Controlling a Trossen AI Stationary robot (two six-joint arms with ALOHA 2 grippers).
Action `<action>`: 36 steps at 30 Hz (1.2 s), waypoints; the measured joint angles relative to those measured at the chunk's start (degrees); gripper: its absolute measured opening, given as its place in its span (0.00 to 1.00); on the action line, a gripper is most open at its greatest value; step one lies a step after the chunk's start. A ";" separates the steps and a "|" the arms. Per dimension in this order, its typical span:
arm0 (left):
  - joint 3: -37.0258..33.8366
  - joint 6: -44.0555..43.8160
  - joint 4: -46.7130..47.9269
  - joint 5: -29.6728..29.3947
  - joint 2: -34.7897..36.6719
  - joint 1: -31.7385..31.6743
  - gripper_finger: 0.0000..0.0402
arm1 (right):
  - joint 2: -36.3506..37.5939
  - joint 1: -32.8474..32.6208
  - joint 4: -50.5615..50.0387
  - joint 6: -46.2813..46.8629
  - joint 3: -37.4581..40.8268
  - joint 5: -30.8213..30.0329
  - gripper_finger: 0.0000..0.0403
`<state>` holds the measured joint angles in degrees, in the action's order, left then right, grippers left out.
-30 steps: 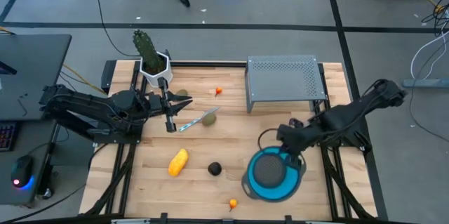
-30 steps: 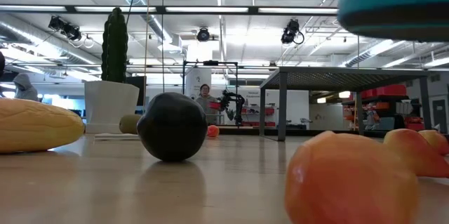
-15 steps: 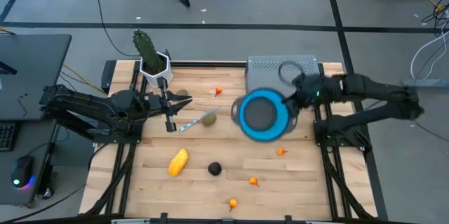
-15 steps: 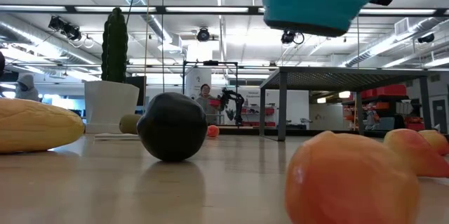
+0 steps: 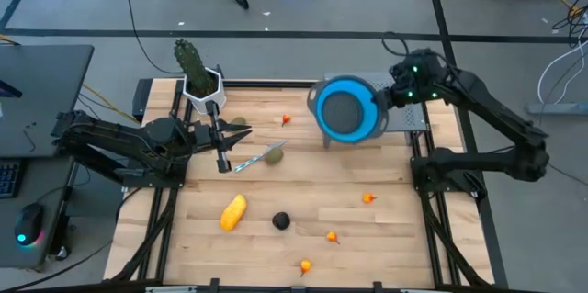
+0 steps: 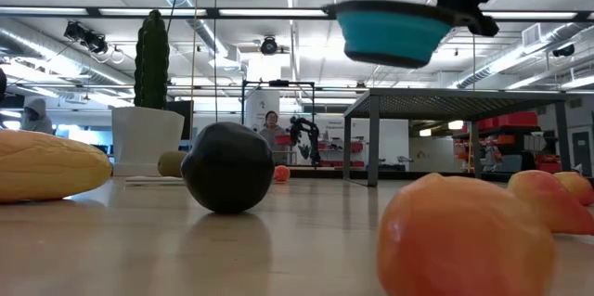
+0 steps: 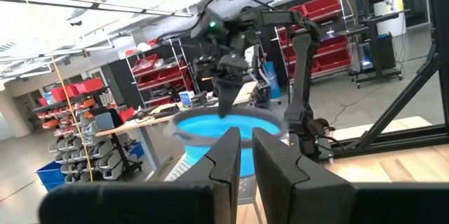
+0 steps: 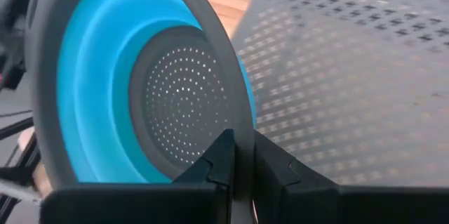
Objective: Pick & Place Fruit
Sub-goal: Put the blue strainer bowl on the shelf
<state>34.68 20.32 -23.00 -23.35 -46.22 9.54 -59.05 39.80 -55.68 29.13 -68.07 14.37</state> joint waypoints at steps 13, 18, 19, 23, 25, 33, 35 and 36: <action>0.00 0.39 0.00 0.00 0.00 0.02 0.11 | -4.03 12.86 -1.98 -6.77 0.00 2.22 0.09; 0.00 1.04 0.00 0.00 0.00 0.01 0.11 | -4.29 14.36 -2.26 -7.60 0.00 2.23 0.09; 0.00 1.05 0.00 0.00 0.00 0.00 0.11 | -4.28 14.35 -1.96 -7.62 0.00 2.21 0.09; 0.00 1.03 0.00 0.00 0.00 0.01 0.11 | -4.28 14.35 -2.33 -8.27 0.00 0.38 0.09; 0.00 1.00 0.00 0.00 0.00 0.01 0.11 | -4.28 14.35 -2.61 -8.50 0.00 -0.40 0.09; 0.00 0.96 0.02 0.00 0.00 0.01 0.11 | -4.26 14.35 -2.93 -8.96 0.00 -0.58 0.09; 0.00 0.96 0.02 0.00 0.00 0.02 0.11 | -4.26 14.35 -2.80 -9.09 0.00 -0.57 0.09; 0.00 0.96 0.02 0.00 0.00 0.01 0.11 | -4.26 14.35 -2.80 -9.09 0.00 -0.52 0.09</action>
<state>34.68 21.28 -22.98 -23.35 -46.22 9.56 -63.31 54.15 -58.48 20.03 -68.07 13.85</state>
